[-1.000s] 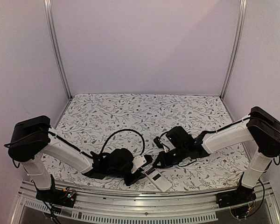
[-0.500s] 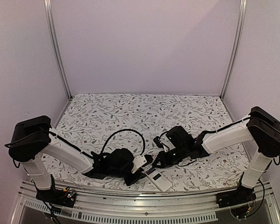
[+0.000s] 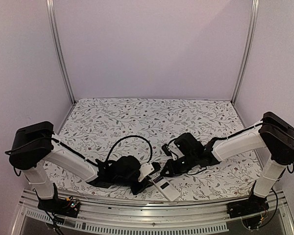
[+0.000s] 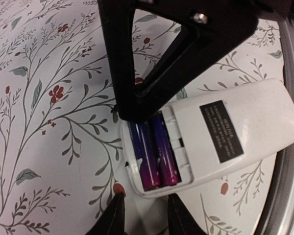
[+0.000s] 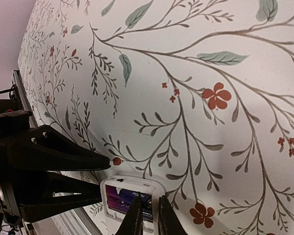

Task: Load the batteries into the remote control
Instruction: Press the battery in the battery compartment.

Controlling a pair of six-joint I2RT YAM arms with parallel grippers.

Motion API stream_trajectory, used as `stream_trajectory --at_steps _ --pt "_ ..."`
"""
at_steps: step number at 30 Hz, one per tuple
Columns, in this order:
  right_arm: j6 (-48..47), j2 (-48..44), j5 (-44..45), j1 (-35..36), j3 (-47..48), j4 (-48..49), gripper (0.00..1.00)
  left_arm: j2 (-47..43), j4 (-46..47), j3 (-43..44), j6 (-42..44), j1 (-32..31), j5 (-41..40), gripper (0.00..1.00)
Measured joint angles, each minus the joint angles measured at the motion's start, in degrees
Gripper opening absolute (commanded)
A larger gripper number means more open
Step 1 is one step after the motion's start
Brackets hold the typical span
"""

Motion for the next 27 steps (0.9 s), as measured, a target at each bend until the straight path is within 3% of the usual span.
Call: stream_trajectory --at_steps 27 --pt "1.2 1.3 1.3 2.0 0.4 3.2 0.00 1.0 1.5 0.2 0.0 -0.2 -0.8 0.29"
